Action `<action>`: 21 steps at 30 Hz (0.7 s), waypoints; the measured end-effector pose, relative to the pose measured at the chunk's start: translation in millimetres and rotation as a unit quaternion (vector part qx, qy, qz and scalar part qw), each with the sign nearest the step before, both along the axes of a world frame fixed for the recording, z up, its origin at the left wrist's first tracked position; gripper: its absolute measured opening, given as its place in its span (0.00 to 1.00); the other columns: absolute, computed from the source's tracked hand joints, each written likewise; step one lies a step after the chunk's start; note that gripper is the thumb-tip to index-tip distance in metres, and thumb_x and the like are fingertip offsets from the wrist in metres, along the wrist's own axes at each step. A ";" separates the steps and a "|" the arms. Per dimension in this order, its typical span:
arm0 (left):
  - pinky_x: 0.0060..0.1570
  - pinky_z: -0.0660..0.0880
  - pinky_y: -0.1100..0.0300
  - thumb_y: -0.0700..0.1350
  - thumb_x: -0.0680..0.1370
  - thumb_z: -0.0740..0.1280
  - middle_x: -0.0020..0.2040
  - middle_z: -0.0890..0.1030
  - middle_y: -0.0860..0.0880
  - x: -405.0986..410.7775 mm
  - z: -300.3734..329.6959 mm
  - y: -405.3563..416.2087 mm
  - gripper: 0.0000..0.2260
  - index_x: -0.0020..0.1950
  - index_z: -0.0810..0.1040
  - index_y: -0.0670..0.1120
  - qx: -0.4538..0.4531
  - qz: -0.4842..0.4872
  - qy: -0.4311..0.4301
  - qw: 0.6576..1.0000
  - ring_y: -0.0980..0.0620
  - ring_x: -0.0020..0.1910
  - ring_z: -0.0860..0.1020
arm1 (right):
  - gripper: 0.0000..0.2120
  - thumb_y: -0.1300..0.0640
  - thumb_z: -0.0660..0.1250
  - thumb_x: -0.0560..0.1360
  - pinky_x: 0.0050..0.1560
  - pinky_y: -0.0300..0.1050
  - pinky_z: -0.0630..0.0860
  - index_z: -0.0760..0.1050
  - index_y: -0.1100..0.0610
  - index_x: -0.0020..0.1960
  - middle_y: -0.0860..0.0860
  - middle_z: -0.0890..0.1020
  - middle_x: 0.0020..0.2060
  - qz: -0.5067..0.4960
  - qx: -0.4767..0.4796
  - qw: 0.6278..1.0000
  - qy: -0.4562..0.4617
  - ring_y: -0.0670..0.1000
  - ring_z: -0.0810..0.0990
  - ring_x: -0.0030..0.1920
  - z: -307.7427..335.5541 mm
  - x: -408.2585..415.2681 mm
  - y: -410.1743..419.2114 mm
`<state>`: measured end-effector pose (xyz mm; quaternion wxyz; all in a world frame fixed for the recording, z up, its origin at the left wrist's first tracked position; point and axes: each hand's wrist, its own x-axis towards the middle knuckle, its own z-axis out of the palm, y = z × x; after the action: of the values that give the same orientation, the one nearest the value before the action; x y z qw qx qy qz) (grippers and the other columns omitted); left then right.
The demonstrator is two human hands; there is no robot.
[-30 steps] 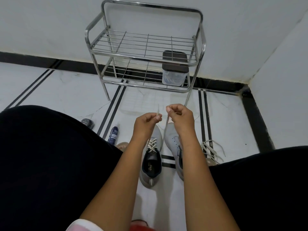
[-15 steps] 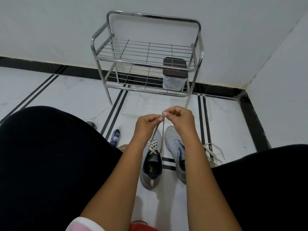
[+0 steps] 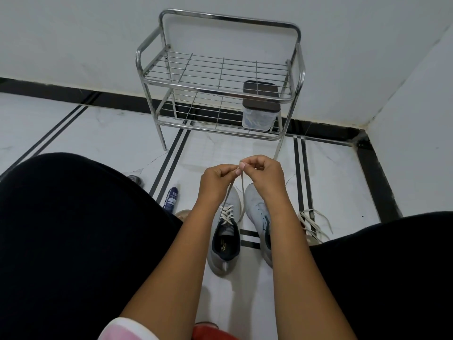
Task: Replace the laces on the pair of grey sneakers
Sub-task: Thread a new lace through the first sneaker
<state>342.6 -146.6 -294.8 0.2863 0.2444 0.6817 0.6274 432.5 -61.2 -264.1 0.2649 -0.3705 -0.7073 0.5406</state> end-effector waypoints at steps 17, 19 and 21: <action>0.46 0.72 0.58 0.40 0.77 0.60 0.55 0.80 0.43 19.0 -123.3 -35.0 0.12 0.54 0.81 0.45 -0.451 0.002 0.119 0.885 0.41 0.54 0.78 | 0.20 0.45 0.65 0.73 0.49 0.46 0.74 0.76 0.56 0.60 0.56 0.80 0.57 0.059 -0.087 0.874 -0.474 0.59 0.79 0.57 -155.8 24.3 -45.3; 0.44 0.72 0.56 0.40 0.77 0.60 0.55 0.79 0.41 20.8 -134.1 -36.7 0.10 0.52 0.80 0.44 -0.449 -0.017 0.144 0.882 0.40 0.53 0.77 | 0.20 0.45 0.67 0.73 0.49 0.45 0.74 0.75 0.54 0.61 0.54 0.80 0.58 0.052 -0.096 0.865 -0.490 0.57 0.79 0.58 -163.5 27.8 -54.5; 0.43 0.70 0.55 0.40 0.78 0.59 0.54 0.79 0.41 20.8 -141.6 -37.9 0.09 0.52 0.79 0.44 -0.446 -0.025 0.164 0.880 0.41 0.52 0.77 | 0.20 0.45 0.67 0.74 0.49 0.45 0.75 0.75 0.53 0.62 0.53 0.80 0.58 0.044 -0.100 0.861 -0.498 0.56 0.78 0.58 -172.1 29.7 -60.1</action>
<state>363.4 -184.5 -436.4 0.2642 0.2072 0.9203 0.2008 462.2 -121.2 -436.2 -0.1849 -0.5829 -0.7029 0.3632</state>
